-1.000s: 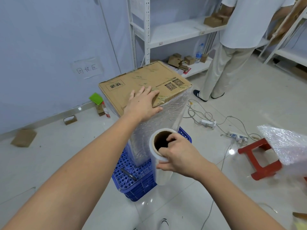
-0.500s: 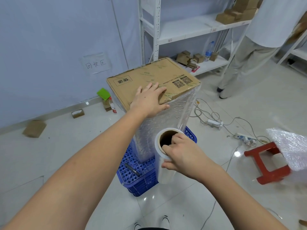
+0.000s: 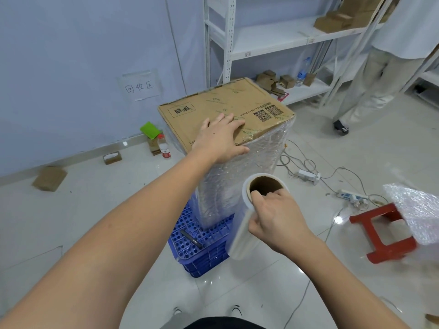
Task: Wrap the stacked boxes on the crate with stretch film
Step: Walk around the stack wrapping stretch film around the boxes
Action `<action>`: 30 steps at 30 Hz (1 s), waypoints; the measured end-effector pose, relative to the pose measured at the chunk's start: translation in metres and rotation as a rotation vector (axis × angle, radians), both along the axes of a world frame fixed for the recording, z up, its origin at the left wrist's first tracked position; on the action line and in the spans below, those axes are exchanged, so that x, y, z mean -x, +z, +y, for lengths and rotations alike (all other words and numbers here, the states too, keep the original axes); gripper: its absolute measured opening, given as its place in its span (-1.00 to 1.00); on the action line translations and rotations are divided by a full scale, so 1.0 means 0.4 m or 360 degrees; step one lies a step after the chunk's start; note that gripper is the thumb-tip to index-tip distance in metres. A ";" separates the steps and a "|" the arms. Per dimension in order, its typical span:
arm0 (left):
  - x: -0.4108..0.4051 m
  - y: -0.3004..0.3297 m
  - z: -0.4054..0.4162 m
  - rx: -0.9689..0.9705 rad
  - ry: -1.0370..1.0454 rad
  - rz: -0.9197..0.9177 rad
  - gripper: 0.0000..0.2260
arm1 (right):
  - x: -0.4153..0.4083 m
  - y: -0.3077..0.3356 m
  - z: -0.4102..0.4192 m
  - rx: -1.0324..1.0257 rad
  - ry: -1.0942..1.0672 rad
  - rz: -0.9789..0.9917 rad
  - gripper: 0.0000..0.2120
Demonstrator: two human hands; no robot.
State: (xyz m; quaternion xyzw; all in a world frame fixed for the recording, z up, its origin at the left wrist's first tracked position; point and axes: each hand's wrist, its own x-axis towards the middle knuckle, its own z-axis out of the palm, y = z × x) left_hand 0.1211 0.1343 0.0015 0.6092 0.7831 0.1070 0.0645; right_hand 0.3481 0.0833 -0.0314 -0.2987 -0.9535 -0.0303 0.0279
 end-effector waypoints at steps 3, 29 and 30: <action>0.007 0.005 0.005 0.0010 -0.0055 -0.0078 -0.19 | 0.023 0.008 -0.009 -0.0017 -0.0101 0.0077 -0.76; 0.263 -0.036 -0.092 -0.0171 -0.1161 0.0386 -0.27 | 0.183 0.050 -0.148 -0.0190 -0.0337 0.0153 -0.51; 0.263 -0.036 -0.092 -0.0172 -0.1158 0.0383 -0.28 | 0.186 0.057 -0.154 -0.0182 -0.0300 0.0171 -0.51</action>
